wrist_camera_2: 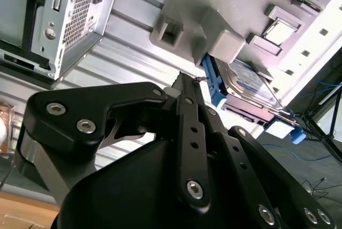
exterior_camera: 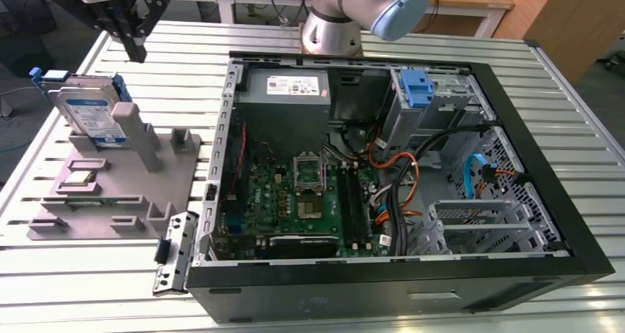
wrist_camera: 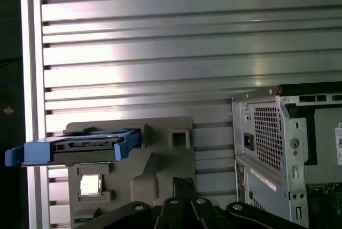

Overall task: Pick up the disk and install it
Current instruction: 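Reach for the disk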

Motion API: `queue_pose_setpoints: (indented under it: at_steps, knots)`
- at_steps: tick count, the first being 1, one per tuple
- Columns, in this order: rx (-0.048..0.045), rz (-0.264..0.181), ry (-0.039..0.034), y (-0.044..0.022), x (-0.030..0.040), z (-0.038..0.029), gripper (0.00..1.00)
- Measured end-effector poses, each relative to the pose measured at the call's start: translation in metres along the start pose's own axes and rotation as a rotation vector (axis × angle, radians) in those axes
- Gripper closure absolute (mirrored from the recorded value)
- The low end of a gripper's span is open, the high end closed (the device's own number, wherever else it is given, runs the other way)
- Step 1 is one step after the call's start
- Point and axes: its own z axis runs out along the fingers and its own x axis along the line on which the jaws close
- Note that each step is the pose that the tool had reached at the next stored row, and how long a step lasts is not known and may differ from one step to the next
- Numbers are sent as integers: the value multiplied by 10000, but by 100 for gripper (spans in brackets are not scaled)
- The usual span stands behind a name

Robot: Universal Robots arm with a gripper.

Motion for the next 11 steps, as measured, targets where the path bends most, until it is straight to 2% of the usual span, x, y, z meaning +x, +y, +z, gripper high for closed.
queue_pose_setpoints:
  at_steps: [7,11]
  knots:
    - [0,0,0,0,167,23,89]
    - [-1,-1,-1,-2,186,27,89]
